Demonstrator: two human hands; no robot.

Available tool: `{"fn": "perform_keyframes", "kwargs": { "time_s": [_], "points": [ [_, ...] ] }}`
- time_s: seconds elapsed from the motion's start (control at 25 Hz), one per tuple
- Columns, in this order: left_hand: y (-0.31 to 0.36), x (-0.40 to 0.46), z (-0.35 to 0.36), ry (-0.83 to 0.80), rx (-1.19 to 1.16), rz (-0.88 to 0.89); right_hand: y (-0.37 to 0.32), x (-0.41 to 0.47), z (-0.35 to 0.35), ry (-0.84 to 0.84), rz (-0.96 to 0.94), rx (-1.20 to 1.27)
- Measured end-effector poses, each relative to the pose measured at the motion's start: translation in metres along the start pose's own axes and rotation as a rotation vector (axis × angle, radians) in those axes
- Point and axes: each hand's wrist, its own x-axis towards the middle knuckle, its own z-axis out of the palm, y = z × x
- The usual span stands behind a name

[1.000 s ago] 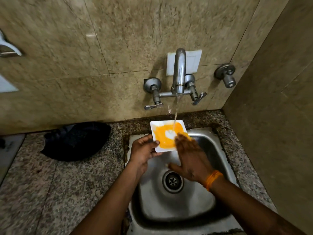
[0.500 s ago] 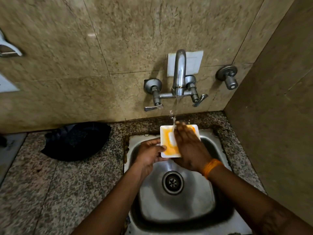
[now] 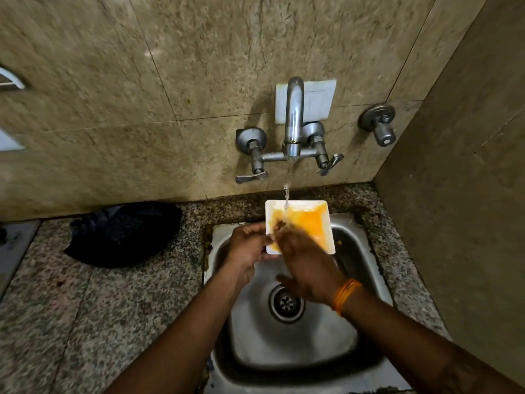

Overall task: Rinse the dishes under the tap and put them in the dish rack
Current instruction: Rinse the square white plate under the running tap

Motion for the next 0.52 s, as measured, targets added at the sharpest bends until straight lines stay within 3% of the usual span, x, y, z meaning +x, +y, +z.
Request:
{"fn": "perform_keyframes", "kwargs": {
  "time_s": [0.08, 0.24, 0.4, 0.52],
  "points": [
    [0.002, 0.005, 0.0, 0.061, -0.046, 0.019, -0.001, -0.007, 0.004, 0.016, -0.044, 0.03],
    [-0.007, 0.003, -0.003, 0.11, -0.137, 0.038, 0.015, -0.016, 0.005, 0.046, 0.163, -0.102],
    [-0.022, -0.002, 0.014, 0.135, -0.146, 0.048, -0.021, -0.014, 0.017, 0.046, 0.014, 0.089],
    [-0.024, -0.002, 0.017, 0.178, -0.238, 0.0, -0.02, -0.013, 0.017, 0.143, 0.29, 0.028]
  ]
}}
